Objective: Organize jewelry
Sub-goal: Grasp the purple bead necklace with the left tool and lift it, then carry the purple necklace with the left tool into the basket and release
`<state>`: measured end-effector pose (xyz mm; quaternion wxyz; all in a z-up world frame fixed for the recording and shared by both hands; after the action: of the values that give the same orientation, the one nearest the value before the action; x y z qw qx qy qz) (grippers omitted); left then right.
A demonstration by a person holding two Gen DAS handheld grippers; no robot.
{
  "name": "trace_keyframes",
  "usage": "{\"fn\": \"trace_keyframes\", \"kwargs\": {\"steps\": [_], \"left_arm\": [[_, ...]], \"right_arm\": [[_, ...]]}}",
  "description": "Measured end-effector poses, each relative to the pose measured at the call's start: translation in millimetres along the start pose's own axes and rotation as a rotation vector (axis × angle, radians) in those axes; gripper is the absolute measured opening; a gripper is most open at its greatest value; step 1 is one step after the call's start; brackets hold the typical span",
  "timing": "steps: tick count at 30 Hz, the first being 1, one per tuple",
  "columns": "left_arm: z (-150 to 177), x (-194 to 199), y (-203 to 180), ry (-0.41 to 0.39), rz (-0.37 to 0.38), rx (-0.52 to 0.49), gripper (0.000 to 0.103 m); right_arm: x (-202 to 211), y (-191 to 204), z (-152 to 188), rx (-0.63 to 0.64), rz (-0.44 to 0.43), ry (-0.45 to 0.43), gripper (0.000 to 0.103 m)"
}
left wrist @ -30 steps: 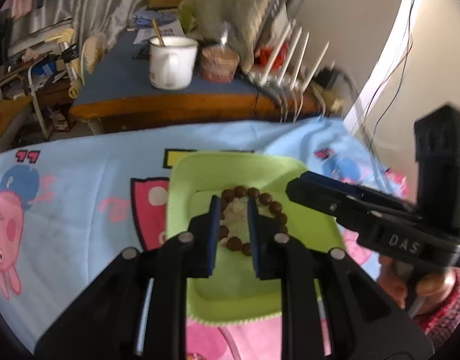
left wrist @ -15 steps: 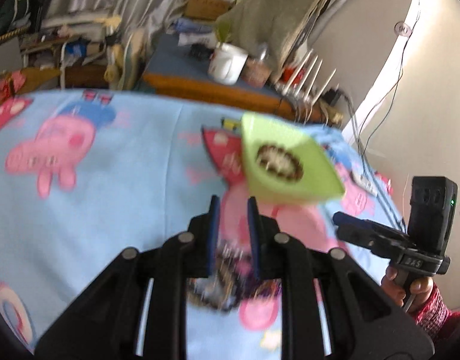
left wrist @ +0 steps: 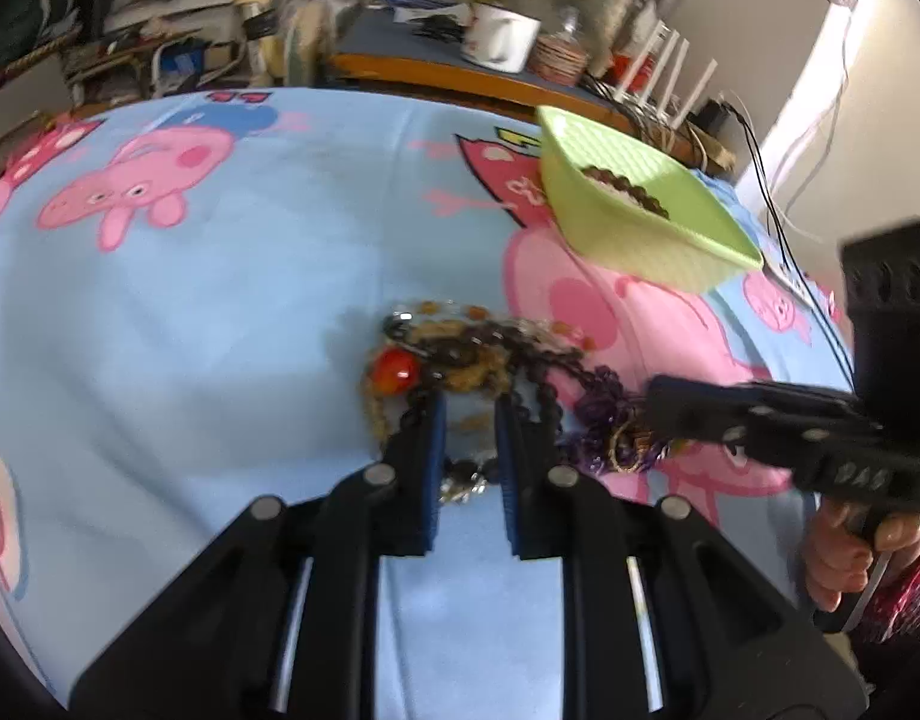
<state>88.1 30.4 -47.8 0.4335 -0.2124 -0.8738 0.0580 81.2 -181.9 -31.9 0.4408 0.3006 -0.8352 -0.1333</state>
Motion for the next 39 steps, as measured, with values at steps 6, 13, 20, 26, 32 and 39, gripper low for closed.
{"fn": "trace_keyframes", "kwargs": {"steps": [6, 13, 20, 26, 32, 39], "left_arm": [[-1.5, 21.9, -12.4, -0.058, 0.021, -0.063, 0.017], [-5.4, 12.7, -47.1, -0.041, 0.073, -0.131, 0.017], [-4.1, -2.5, -87.7, 0.004, 0.134, -0.198, 0.026], [4.5, -5.5, -114.9, 0.022, 0.176, -0.27, 0.035], [2.4, -23.4, -143.1, 0.057, 0.195, -0.354, 0.035], [10.8, -55.9, -192.2, 0.152, 0.208, -0.561, 0.049]], "right_arm": [[61.3, -43.4, 15.9, -0.129, -0.006, -0.102, 0.0], [108.9, -109.5, 45.1, -0.296, 0.119, -0.193, 0.0], [122.5, -128.9, 60.1, -0.369, 0.144, -0.259, 0.026], [138.2, -134.8, 61.8, -0.348, 0.16, -0.304, 0.031], [130.9, -119.0, 64.0, -0.204, 0.247, -0.23, 0.028], [107.5, -88.4, 73.7, 0.054, 0.403, -0.115, 0.028]]}}
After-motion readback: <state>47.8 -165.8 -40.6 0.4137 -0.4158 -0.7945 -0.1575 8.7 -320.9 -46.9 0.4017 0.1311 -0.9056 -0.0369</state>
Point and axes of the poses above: each gripper's, at about its wrist camera, not at the fingertips, and x roughly against the way its jaws point, y to its left, z to its underside, the point moved 2 cm from there along -x, roughly the way its jaws point, and after that the axes turned 2 degrees about z, right-handed, at the moved point
